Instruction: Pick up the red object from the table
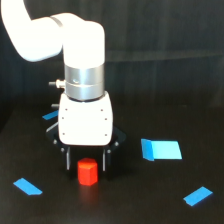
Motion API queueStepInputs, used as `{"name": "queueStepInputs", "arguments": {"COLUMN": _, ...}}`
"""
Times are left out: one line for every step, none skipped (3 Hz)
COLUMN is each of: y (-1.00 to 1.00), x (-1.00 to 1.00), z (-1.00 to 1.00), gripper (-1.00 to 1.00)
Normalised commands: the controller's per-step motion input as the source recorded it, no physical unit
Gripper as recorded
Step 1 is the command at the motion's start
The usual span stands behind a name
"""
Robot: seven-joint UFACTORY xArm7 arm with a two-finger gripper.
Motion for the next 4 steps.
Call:
{"name": "queueStepInputs", "arguments": {"y": 0.08, "x": -0.12, "z": 0.06, "gripper": -0.92}}
{"name": "queueStepInputs", "arguments": {"y": 0.04, "x": -0.11, "z": 0.15, "gripper": -1.0}}
{"name": "queueStepInputs", "arguments": {"y": 0.05, "x": -0.18, "z": 0.43, "gripper": -1.0}}
{"name": "queueStepInputs", "arguments": {"y": 0.07, "x": -0.03, "z": 0.63, "gripper": -1.0}}
